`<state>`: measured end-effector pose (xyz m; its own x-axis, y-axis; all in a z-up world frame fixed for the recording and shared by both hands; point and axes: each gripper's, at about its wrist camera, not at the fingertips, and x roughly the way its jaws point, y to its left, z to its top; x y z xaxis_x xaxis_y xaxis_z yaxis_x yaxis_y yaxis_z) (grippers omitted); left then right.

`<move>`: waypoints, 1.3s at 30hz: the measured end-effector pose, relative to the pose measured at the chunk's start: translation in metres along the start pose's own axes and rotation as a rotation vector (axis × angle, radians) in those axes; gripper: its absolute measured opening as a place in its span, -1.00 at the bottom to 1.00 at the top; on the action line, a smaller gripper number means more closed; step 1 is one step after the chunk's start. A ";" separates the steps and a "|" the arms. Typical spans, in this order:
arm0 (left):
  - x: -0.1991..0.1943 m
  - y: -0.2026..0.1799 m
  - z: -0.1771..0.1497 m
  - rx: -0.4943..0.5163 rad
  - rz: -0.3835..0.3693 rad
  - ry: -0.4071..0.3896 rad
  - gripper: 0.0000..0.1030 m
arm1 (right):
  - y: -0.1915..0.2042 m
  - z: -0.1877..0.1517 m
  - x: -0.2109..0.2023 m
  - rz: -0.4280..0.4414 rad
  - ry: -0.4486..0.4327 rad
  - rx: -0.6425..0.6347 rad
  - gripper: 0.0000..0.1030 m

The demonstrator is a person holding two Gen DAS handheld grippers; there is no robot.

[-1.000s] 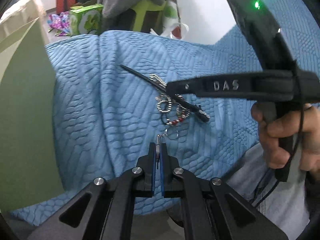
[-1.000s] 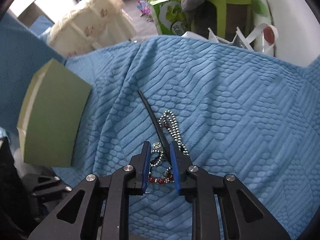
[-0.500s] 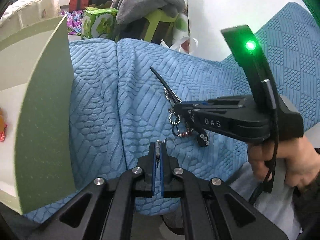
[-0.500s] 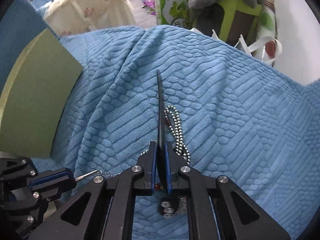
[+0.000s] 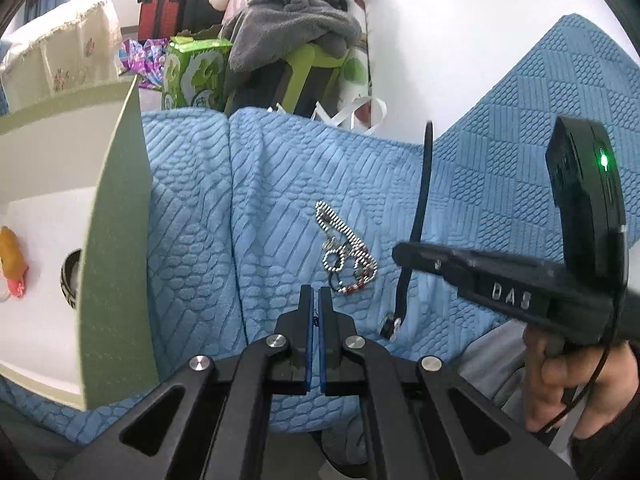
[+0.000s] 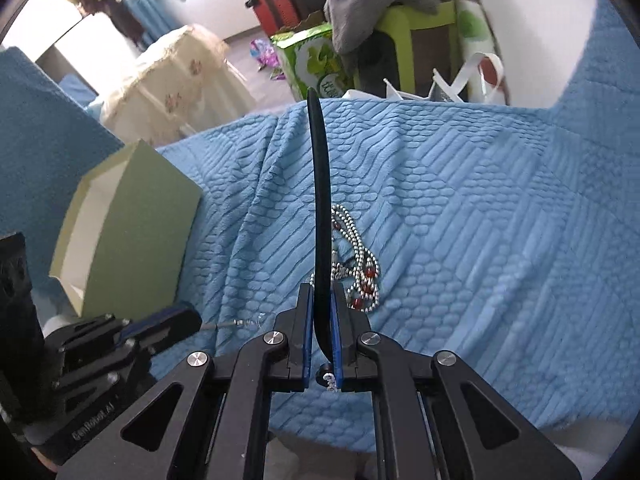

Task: Organize jewelry
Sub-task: 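Carry the black hair stick into the green box and open the right gripper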

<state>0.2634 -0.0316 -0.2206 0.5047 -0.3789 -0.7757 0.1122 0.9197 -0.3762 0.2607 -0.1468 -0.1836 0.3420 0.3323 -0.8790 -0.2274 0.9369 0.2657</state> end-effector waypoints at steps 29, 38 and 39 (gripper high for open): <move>-0.188 0.000 0.135 0.082 0.091 -0.230 -1.00 | 0.099 0.100 -0.147 0.027 -0.222 -0.016 -0.88; -0.213 0.078 0.130 0.000 0.154 -0.225 -1.00 | 0.178 0.119 -0.113 0.110 -0.189 -0.080 -0.88; -0.210 0.086 0.128 -0.011 0.155 -0.219 -1.00 | 0.188 0.118 -0.102 0.117 -0.175 -0.090 -0.88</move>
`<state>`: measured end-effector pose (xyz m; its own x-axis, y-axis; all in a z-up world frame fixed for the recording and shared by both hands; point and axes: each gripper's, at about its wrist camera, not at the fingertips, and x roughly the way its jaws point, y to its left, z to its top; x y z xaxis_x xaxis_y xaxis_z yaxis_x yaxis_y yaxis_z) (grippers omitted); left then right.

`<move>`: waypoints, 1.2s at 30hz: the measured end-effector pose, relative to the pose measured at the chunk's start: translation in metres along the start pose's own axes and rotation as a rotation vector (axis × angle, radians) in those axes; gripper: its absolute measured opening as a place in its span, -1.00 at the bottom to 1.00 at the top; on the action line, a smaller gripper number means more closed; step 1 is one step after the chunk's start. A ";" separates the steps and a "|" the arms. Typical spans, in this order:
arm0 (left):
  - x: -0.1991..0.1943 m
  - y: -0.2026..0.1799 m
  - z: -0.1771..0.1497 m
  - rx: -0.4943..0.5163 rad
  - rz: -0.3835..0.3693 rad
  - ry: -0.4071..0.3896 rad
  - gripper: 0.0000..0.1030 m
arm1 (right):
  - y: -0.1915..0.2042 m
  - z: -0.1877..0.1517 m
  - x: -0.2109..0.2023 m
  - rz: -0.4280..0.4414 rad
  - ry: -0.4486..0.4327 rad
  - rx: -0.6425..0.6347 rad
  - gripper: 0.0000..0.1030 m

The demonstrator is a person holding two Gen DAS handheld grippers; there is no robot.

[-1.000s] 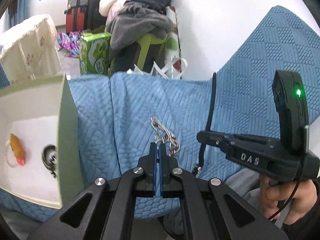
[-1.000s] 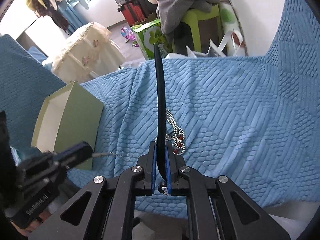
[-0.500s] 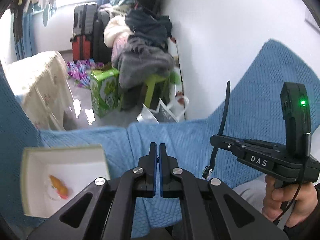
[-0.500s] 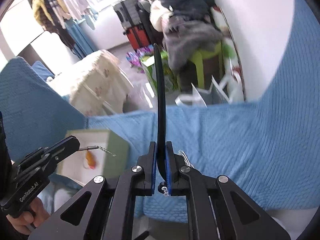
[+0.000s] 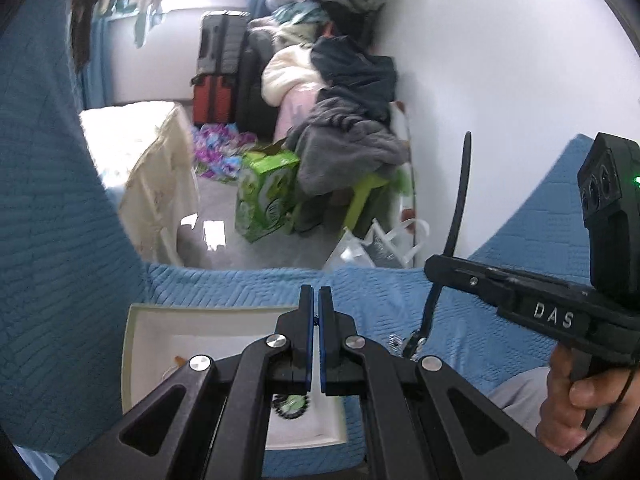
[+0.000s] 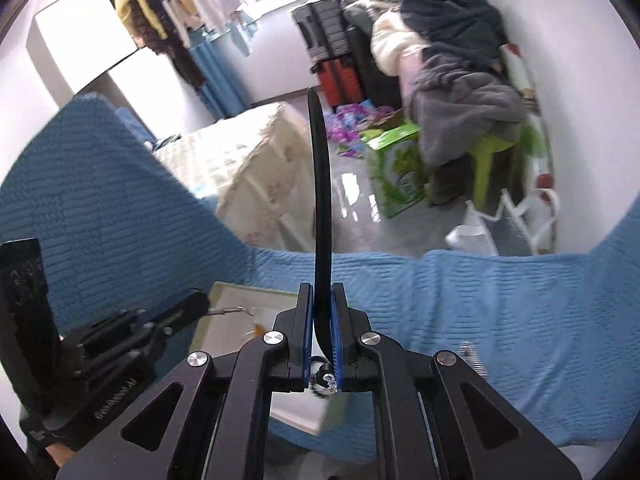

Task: Organize jewelry
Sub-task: 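Carry the black hair stick into the green box and open the right gripper, then move both grippers back to the remaining bead chain keychain on the sofa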

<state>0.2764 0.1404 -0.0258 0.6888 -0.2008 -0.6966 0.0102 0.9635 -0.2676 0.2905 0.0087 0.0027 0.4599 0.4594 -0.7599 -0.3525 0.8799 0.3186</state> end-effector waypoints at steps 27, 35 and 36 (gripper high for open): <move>0.080 0.100 -0.100 -0.136 0.085 0.236 -1.00 | 0.027 -0.083 0.127 0.028 0.273 -0.059 -0.86; 0.043 0.088 -0.086 -0.115 0.146 0.172 -0.95 | 0.034 -0.076 0.112 0.065 0.270 -0.109 -0.32; 0.038 0.085 -0.084 -0.109 0.158 0.158 -0.95 | 0.035 -0.073 0.105 0.067 0.254 -0.122 -0.28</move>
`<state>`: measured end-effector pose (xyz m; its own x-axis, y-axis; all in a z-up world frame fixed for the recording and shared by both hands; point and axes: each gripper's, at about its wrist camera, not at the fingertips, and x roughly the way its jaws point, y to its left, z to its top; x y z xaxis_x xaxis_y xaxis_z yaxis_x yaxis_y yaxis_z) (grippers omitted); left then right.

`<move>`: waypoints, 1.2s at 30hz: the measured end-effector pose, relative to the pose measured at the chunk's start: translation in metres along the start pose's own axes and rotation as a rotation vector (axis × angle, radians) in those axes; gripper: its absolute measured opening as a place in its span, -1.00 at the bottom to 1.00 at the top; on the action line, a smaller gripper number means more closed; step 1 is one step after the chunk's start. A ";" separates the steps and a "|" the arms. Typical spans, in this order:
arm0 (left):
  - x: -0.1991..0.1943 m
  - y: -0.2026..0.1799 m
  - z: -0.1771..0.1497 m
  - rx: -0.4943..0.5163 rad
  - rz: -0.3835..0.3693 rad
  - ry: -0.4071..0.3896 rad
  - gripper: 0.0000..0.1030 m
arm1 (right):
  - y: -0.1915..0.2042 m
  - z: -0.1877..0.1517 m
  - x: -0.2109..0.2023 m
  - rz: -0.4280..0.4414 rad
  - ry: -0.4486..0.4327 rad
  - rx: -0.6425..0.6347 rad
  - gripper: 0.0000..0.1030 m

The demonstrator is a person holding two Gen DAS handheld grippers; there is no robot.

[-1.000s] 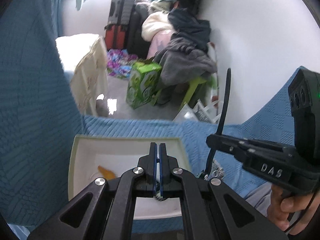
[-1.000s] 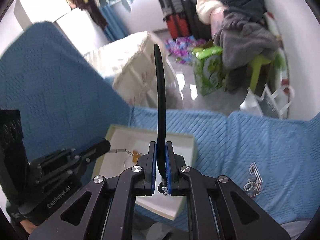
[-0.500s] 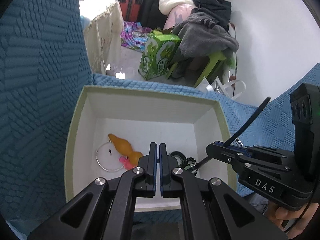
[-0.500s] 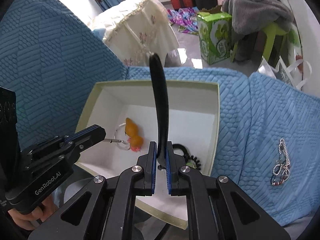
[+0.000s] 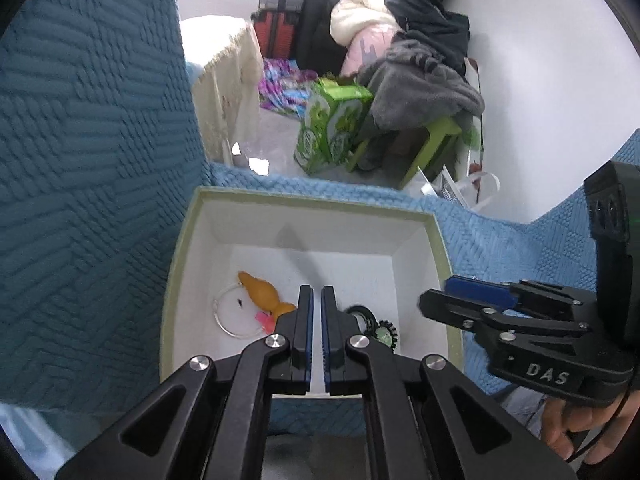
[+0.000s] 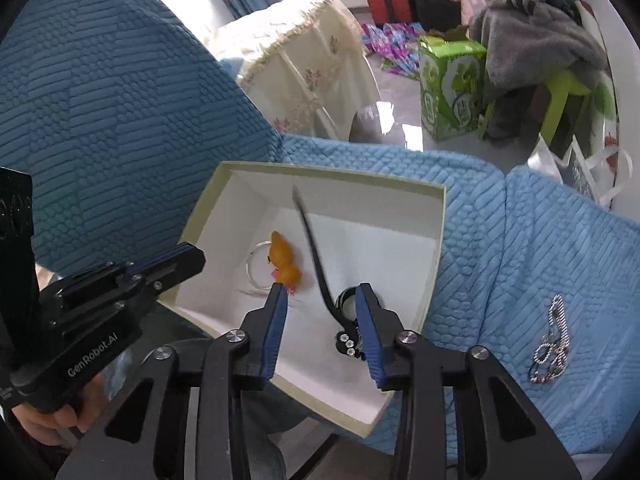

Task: Organize jewelry
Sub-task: 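Move both grippers back to the remaining bead chain keychain on the sofa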

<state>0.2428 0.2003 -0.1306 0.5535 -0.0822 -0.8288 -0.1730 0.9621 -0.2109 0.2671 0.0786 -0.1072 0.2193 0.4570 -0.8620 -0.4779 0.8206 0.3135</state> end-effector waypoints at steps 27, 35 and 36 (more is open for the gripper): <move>-0.032 -0.142 -0.010 0.022 -0.110 -0.172 0.57 | -0.107 -0.051 -0.141 -0.084 -0.301 0.011 0.17; 0.012 -0.187 -0.033 0.098 -0.150 -0.081 0.52 | -0.181 -0.083 -0.111 -0.116 -0.242 0.140 0.11; 0.018 -0.193 -0.037 0.099 -0.163 -0.063 0.52 | -0.188 -0.088 -0.102 -0.120 -0.224 0.147 0.05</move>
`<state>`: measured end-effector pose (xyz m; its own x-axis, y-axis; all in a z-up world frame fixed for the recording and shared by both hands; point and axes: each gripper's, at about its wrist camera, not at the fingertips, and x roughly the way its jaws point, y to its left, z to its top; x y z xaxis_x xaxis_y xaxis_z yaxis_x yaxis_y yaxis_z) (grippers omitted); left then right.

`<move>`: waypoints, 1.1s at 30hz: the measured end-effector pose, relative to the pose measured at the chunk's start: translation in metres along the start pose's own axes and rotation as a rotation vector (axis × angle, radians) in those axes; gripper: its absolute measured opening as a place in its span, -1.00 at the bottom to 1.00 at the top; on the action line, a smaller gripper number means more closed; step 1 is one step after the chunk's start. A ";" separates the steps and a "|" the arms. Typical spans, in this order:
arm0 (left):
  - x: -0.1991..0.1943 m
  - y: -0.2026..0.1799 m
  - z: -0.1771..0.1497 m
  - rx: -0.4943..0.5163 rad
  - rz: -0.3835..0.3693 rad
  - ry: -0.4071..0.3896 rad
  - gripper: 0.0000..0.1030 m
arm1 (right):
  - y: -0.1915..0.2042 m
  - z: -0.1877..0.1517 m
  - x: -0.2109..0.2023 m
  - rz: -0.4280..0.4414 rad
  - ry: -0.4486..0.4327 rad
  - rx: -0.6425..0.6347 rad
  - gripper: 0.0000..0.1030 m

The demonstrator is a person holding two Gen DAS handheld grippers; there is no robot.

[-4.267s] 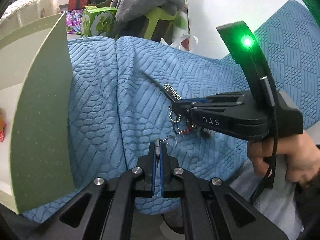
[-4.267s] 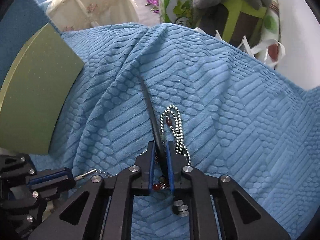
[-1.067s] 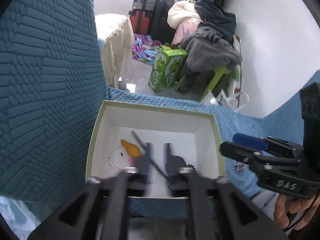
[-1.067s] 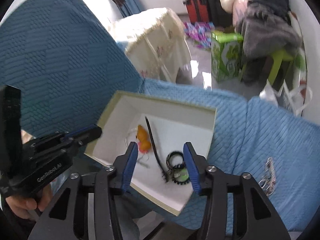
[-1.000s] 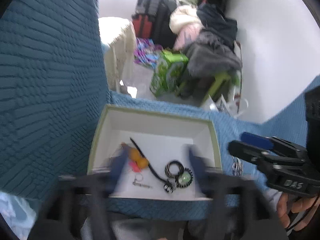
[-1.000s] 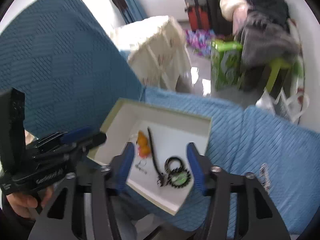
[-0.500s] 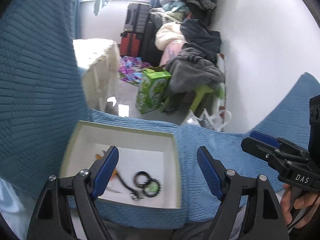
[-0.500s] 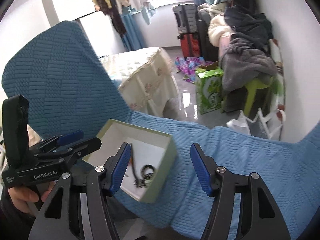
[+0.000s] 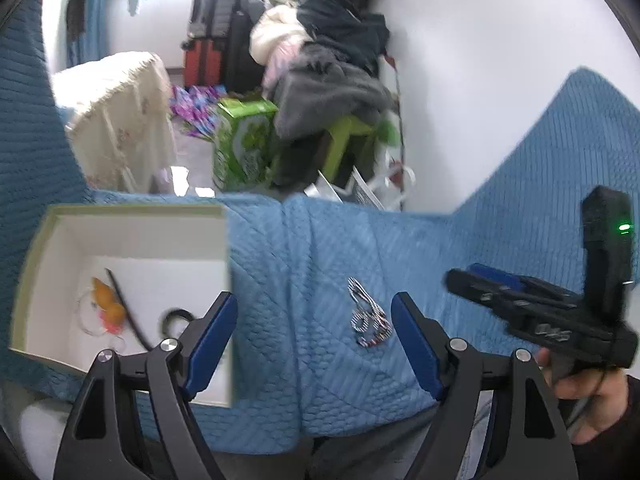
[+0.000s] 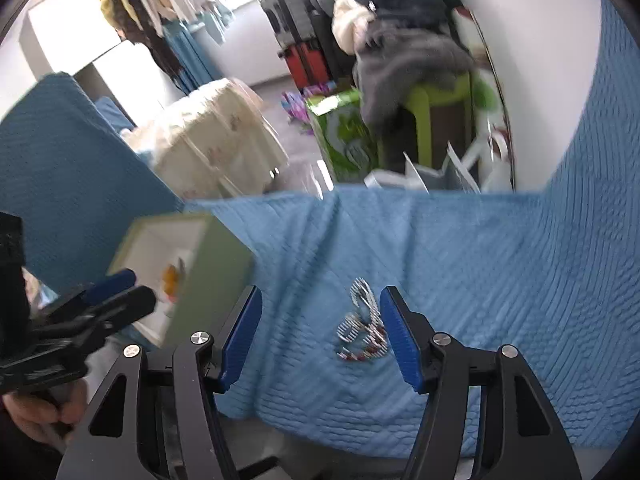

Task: Organize jewelry
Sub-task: 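Move both grippers back to the remaining bead chain keychain on the sofa, then grasp the red bead chain with the left gripper while the right gripper grasps the silver ball chain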

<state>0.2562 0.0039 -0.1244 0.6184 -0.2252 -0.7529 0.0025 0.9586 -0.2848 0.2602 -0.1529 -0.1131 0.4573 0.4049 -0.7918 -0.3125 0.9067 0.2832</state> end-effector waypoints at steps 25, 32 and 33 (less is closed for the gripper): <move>0.184 -0.082 -0.067 0.226 -0.167 0.325 -0.53 | -0.101 -0.042 0.065 -0.044 0.098 0.242 -0.24; 0.193 -0.096 -0.070 0.327 -0.123 0.312 -0.60 | -0.104 -0.040 0.062 -0.004 0.079 0.270 -0.23; 0.194 -0.099 -0.071 0.345 -0.112 0.308 -0.60 | -0.104 -0.041 0.062 -0.004 0.079 0.273 -0.23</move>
<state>0.3205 -0.1468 -0.2848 0.3377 -0.3218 -0.8845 0.3489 0.9156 -0.1999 0.2872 -0.2270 -0.2136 0.3882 0.4003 -0.8301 -0.0704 0.9110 0.4064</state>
